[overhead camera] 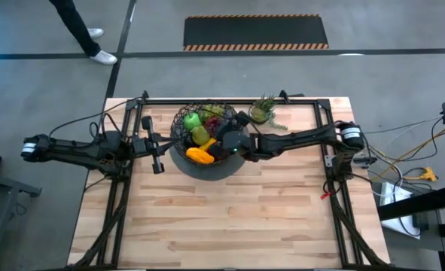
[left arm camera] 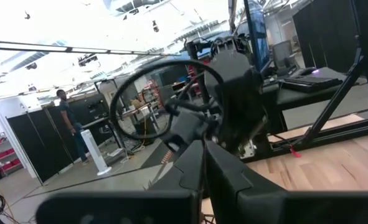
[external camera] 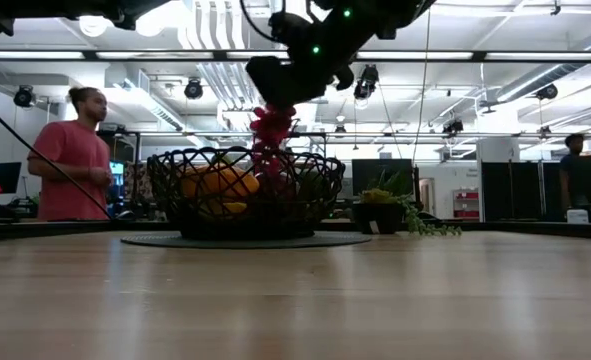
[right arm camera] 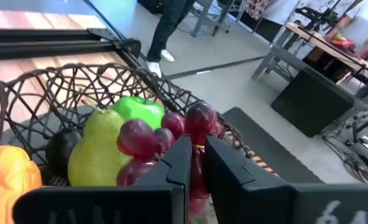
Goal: Build produce basket
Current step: Put the red grapes into the black wire basket
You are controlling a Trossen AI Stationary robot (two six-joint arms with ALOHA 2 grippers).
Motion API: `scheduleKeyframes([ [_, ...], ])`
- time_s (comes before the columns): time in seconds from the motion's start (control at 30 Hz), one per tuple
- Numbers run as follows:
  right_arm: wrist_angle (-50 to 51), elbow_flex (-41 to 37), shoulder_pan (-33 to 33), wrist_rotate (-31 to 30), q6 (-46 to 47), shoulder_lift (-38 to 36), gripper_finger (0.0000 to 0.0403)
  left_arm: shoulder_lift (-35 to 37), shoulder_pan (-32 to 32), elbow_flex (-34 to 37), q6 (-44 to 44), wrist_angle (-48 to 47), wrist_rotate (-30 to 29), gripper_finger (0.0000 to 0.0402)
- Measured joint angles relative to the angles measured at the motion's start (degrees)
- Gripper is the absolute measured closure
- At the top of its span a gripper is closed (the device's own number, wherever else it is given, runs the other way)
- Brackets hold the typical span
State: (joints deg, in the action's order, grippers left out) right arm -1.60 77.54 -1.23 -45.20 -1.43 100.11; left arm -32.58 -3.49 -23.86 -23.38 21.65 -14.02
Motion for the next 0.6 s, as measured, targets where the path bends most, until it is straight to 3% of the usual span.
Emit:
scheduleKeyframes([
  [0.6, 3.16, 1.6, 0.07, -1.91, 3.82, 3.96, 0.0369, 0.0, 0.0, 0.0, -0.01, 0.02, 0.02, 0.0401],
])
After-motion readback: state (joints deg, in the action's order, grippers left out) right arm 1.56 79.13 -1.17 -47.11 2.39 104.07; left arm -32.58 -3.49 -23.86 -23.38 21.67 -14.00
